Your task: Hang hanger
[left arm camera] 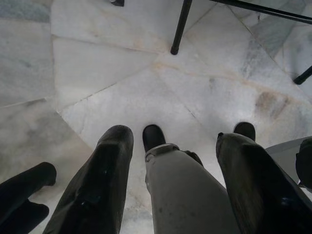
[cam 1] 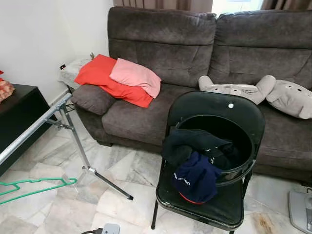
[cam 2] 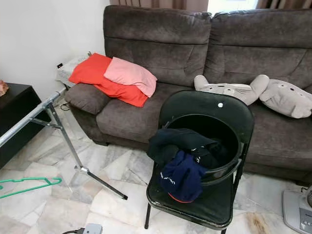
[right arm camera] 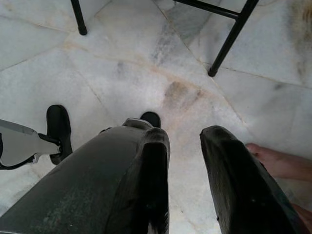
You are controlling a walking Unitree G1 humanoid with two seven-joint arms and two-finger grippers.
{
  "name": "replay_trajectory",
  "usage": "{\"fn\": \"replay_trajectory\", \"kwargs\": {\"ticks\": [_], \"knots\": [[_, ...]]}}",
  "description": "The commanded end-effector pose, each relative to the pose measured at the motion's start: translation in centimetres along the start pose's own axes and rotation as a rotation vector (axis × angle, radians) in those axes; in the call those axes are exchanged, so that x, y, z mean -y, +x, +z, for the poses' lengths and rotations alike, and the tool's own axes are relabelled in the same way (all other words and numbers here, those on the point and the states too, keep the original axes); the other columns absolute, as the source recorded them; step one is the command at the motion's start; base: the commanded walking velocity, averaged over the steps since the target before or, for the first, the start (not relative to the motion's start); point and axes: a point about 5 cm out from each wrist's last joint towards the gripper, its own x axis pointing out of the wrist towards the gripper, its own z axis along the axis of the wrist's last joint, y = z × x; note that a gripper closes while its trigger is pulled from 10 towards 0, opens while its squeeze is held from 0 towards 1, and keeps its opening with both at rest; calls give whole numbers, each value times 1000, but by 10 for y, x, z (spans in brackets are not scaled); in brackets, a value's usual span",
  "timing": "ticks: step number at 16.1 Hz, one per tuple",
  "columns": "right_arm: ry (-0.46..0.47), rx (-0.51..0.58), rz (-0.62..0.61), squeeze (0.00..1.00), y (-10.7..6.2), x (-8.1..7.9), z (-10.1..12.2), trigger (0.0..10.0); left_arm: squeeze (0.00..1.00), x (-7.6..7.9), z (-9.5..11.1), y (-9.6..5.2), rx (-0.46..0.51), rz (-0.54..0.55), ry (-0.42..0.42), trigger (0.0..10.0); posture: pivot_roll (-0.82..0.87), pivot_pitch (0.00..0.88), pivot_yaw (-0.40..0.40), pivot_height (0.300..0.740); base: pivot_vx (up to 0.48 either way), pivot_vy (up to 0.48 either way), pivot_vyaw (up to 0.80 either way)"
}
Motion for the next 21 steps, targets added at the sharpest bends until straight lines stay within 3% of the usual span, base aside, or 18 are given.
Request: {"fn": "replay_trajectory", "kwargs": {"ticks": [1,5,10,15,19,21], "knots": [[-5,-4,4,0,0,-1,-2,10000,0,-2,-5,-1,-32,13,-8,10000,23,35,37,740,0,0,0],[-1,-3,3,0,0,-2,-2,10000,0,-4,-6,-1,-33,17,-10,10000,24,34,37,740,0,0,0],[3,-3,3,0,0,-2,-2,10000,0,-25,-21,-9,-42,31,-14,10000,22,33,39,740,145,0,0],[4,-2,3,0,0,-2,-2,10000,0,-42,-16,-11,-42,50,-19,10000,23,33,38,740,257,0,0],[5,-2,3,0,0,-2,-2,10000,0,-31,-10,-7,-37,45,-12,10000,24,33,38,740,134,0,0],[5,-2,2,0,0,-2,-2,10000,0,-11,-10,-3,-37,23,-8,10000,23,34,39,740,0,0,0]]}}
